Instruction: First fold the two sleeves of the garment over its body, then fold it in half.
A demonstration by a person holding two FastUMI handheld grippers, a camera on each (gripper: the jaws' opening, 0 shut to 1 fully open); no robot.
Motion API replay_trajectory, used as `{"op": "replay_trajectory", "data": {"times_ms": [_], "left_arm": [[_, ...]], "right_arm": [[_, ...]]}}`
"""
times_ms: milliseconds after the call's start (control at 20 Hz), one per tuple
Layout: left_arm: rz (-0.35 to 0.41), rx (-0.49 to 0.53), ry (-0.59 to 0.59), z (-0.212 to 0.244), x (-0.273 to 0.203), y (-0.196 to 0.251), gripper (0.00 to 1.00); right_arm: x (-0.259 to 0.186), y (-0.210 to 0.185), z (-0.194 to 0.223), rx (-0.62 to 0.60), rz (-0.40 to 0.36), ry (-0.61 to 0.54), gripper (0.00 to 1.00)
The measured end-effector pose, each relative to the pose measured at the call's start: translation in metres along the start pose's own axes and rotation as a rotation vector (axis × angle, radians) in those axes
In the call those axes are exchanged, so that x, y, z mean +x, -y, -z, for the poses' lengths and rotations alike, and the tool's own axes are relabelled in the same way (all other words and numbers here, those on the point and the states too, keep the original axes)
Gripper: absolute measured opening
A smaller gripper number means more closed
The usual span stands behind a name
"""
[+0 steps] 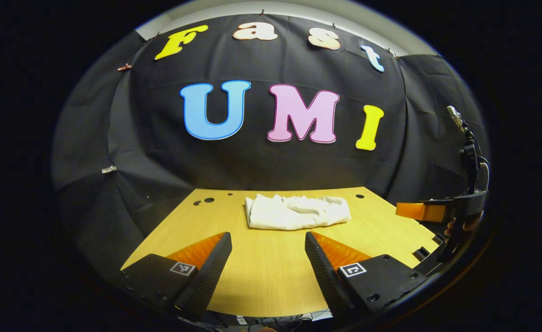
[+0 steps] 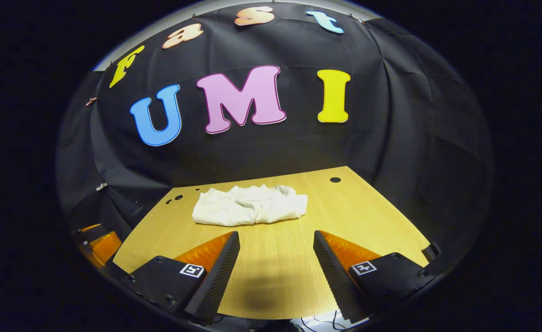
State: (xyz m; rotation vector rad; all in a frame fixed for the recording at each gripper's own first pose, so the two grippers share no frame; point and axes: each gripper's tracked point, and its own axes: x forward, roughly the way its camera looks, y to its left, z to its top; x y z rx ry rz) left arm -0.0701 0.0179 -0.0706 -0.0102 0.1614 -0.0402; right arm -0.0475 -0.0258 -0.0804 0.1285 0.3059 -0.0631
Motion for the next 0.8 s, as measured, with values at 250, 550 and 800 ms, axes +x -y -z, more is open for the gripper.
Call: {"op": "replay_trajectory", "data": {"times_ms": [250,550,800], "left_arm": [[-0.018,-0.014,-0.054,0.017,-0.004,-0.005,0.98],[-0.023,-0.045,-0.084,0.025,0.003,-0.012,0.98],[-0.035,-0.069,-0.087,0.028,0.006,-0.026,0.98]], "right_arm": [[-0.008,0.003,0.012,0.016,0.0,-0.024,0.98],[-0.006,0.005,0.021,0.02,0.008,-0.053,0.98],[-0.002,0.001,0.02,-0.004,0.013,-0.055,0.98]]}}
